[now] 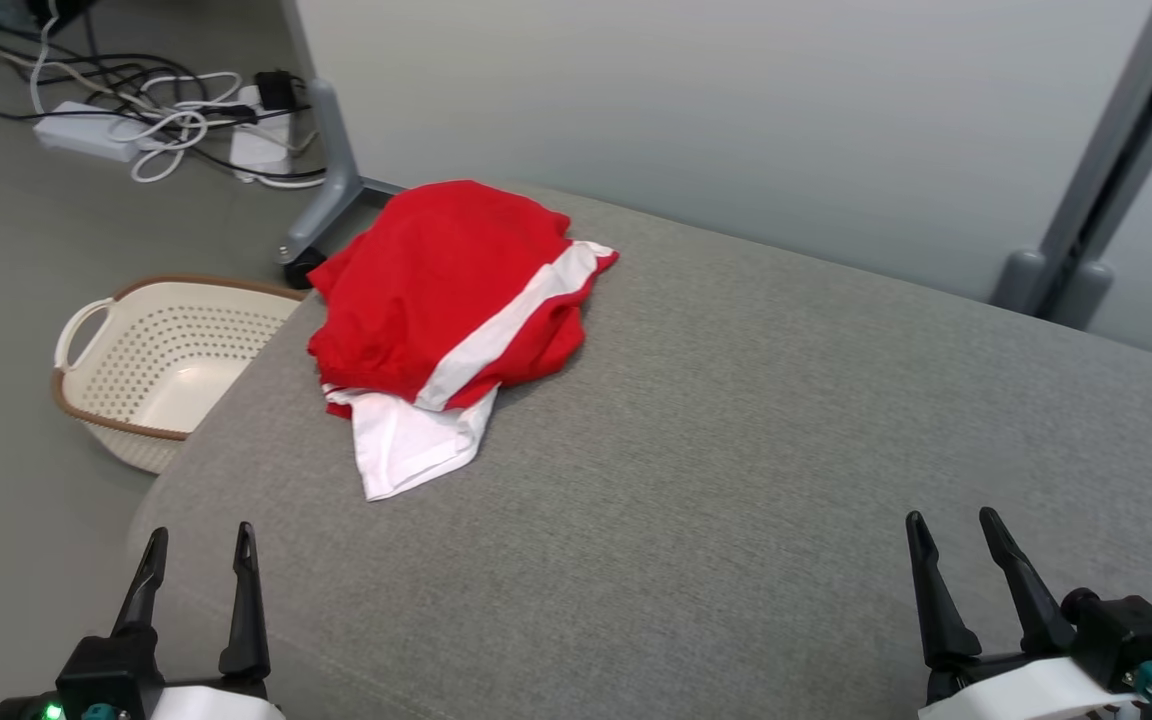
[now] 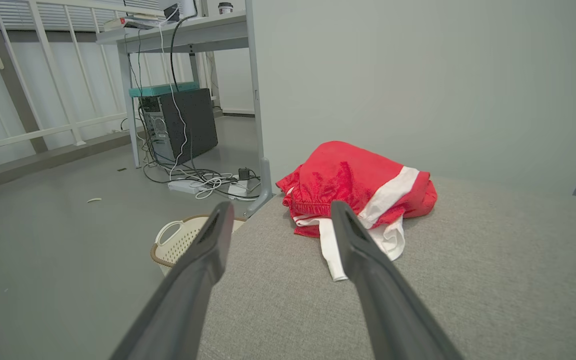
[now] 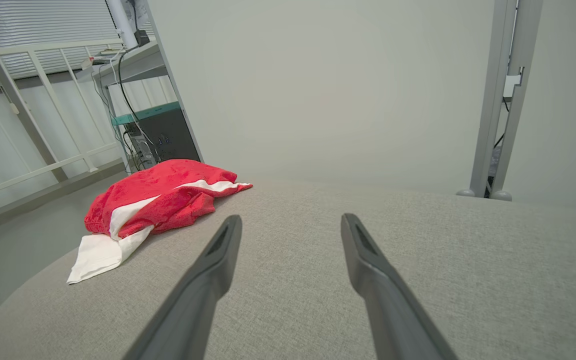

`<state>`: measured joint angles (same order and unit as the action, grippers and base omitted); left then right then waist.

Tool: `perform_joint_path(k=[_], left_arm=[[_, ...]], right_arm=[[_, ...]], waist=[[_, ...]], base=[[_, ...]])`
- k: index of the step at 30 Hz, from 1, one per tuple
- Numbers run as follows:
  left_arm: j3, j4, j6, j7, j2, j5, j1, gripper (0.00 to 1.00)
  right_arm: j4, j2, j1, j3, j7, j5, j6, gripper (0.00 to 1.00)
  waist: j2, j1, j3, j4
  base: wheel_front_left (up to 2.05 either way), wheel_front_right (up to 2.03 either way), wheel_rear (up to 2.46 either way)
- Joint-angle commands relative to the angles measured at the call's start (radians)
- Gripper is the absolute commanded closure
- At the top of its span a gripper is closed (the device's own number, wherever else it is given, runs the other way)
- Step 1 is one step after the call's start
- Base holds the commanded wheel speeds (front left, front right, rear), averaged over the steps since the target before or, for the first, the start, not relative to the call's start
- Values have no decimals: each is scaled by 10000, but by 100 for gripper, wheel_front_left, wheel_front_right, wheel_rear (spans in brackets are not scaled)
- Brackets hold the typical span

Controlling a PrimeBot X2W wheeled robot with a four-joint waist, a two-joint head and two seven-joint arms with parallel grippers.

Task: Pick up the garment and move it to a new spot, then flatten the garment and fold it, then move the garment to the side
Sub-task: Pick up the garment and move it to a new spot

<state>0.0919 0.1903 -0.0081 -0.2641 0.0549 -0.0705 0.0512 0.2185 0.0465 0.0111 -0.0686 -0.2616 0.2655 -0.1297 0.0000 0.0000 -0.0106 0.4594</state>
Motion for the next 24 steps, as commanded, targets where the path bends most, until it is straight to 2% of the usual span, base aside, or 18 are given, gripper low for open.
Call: perform_joint_path(k=[1,13,18,24], left_arm=[[71,-26,20,-7,68,42,22,0],[426,-323,142,-7,40,-70,212,0],[323,-209,1,-5,28,-94,-26,0],[488,-76,-171,-5,127,-258,-810,0]], right_arm=[[32,73,74,21,-52,72,-19,0],[189,73,-244,-277,-53,9,-19,0],[181,77,-203,-164,-53,-18,-19,0],[34,203,-417,-120,-53,-181,-19,0]], waist=[[0,0,-63,270],[0,0,68,498],[0,0,80,452],[0,0,591,-351]], base=[[0,0,0],[0,0,0],[0,0,0],[0,0,0]])
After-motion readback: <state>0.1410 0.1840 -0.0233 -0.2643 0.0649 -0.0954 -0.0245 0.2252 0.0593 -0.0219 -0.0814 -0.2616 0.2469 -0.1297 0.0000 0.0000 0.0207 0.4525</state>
